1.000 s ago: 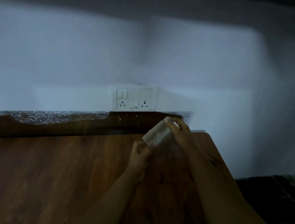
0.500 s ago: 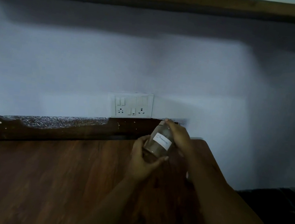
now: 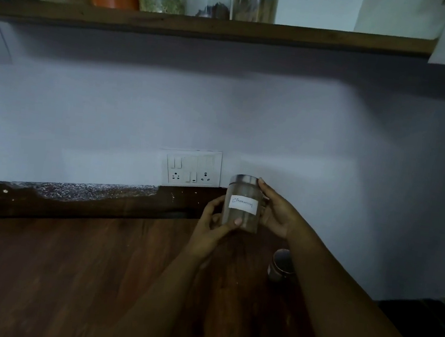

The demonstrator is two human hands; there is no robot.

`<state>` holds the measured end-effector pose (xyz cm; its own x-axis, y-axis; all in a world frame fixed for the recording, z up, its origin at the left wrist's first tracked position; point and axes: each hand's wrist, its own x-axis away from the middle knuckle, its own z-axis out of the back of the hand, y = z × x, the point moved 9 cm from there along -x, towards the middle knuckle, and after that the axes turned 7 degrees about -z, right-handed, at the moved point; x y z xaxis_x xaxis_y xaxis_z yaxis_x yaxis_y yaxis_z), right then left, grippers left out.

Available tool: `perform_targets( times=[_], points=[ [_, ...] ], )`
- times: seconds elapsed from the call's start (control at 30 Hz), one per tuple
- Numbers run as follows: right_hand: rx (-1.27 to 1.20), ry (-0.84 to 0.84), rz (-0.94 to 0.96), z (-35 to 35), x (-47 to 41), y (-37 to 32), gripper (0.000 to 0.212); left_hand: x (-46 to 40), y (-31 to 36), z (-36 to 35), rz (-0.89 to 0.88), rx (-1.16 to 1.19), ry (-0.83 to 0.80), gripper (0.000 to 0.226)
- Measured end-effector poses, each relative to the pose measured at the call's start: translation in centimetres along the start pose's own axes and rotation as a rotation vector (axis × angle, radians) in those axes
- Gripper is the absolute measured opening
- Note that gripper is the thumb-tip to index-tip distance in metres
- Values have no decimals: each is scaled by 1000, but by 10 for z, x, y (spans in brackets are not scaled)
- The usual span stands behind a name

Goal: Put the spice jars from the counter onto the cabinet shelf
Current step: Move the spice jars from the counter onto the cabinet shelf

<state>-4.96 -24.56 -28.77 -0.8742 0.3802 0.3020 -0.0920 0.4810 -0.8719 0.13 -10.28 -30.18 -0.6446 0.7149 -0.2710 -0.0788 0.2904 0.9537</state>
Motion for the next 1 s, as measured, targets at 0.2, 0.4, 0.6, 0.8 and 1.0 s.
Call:
perform_targets(
  times=[0.2,0.4,0.6,0.8,1.0],
  points=[
    [-66,-53,-2,-1,22,-18,70,1,18,-26,25,109,-69,59],
    [-15,-73,81,-3,46,-58,66,-8,50,-45,-39,102,-69,76],
    [315,-172,145,11,75,-80,69,-19,84,-56,-107,134,-57,78],
    [461,-135,333,1,101,-133,93,-35,133,-70,-205,24,-108,72],
    [485,-93,561,-22,136,-217,97,-65,229,-86,-430,-159,-137,63]
  ],
)
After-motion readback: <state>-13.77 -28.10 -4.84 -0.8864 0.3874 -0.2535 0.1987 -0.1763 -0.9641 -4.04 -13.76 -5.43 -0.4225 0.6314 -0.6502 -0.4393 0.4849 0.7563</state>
